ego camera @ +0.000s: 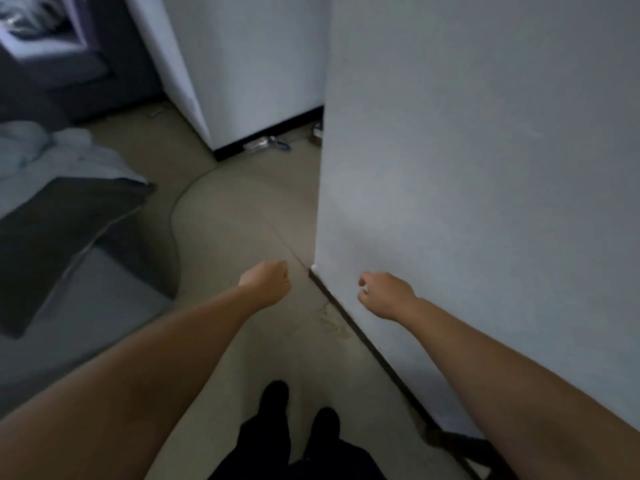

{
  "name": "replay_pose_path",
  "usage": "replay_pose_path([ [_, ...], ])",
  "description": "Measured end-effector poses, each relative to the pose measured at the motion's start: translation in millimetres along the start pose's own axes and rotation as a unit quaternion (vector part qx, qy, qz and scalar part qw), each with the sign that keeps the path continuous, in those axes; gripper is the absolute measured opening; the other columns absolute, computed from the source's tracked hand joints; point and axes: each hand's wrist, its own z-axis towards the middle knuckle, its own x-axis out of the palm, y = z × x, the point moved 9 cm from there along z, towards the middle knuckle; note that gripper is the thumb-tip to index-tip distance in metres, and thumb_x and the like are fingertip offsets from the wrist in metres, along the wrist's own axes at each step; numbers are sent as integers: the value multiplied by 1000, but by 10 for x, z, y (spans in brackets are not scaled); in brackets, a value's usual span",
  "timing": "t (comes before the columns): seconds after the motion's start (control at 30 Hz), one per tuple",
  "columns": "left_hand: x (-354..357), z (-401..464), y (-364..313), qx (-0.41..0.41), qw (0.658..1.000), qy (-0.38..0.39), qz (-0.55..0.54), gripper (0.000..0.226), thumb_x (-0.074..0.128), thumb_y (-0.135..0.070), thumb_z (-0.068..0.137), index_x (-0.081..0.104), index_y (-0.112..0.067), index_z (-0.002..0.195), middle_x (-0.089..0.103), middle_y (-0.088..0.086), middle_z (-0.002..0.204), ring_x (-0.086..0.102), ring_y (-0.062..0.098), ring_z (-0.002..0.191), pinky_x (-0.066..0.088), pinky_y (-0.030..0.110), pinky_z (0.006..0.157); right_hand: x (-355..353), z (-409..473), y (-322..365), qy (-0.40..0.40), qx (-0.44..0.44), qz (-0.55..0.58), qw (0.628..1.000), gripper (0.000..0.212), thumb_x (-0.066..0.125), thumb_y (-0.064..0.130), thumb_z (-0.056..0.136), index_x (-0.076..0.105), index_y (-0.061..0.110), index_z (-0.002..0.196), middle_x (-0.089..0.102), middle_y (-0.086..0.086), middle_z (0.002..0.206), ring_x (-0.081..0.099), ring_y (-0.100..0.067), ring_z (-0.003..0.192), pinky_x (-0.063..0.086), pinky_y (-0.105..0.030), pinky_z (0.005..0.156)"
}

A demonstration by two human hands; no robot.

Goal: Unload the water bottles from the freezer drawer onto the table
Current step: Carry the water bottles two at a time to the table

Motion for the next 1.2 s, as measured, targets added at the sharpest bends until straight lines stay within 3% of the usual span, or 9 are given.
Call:
replay_pose_path([
  [0.17,4,-554,879,-113,992,-28,-58,22,47,-24,92,60,-10,102,64,14,110,61,32,98,44,28,74,97,257,953,29,-118,-55,991,34,40,24,95,56,10,121,57,-13,128,56,-32,113,46,-37,89],
  [0.33,-43,-1201,1744,-203,971,-57,-111,19,50,-28,92,60,-13,99,65,12,109,61,30,96,48,30,76,372,238,2044,62,-216,-92,970,34,41,23,94,59,9,119,61,-15,123,59,-33,109,48,-37,87],
  [0.47,-133,-1679,2346,-239,958,-89,-132,24,50,-25,93,63,-8,103,65,13,108,61,30,96,49,31,76,624,127,2868,82,-270,-119,952,33,43,26,96,60,7,116,61,-19,122,59,-36,109,46,-34,83],
  [0.63,-191,-2361,3260,-283,938,-114,-164,23,50,-23,92,64,-7,100,66,14,106,62,30,95,49,32,76,1044,-105,4001,104,-318,-150,930,30,43,26,93,63,4,96,64,-22,112,62,-36,101,41,-29,71],
  [0.8,-324,-3101,4252,-331,916,-146,-174,22,50,-22,91,64,-6,96,67,16,106,62,32,95,50,36,80,1324,-528,5161,98,-367,-175,908,27,40,25,95,62,9,100,63,-17,113,61,-33,99,37,-27,69],
  [0.93,-424,-3651,4816,-372,893,-178,-181,23,48,-22,91,63,-7,99,66,15,109,61,33,99,50,36,82,1546,-879,5952,98,-424,-214,875,19,40,24,96,54,15,89,64,-15,112,54,-27,85,38,-30,69],
  [1.1,-258,-4506,5433,-441,839,-226,-226,24,48,-22,91,63,-8,102,66,14,111,61,32,101,51,37,85,1940,-1390,6947,107,-504,-274,812,26,40,23,97,59,9,108,61,-17,121,59,-33,108,42,-32,77],
  [1.2,9,-5170,5786,-496,789,-249,-263,23,50,-22,91,63,-7,102,66,15,112,61,32,103,50,34,85,2333,-1774,7542,132,-556,-314,758,27,40,20,97,58,7,113,60,-16,121,58,-32,108,42,-33,78],
])
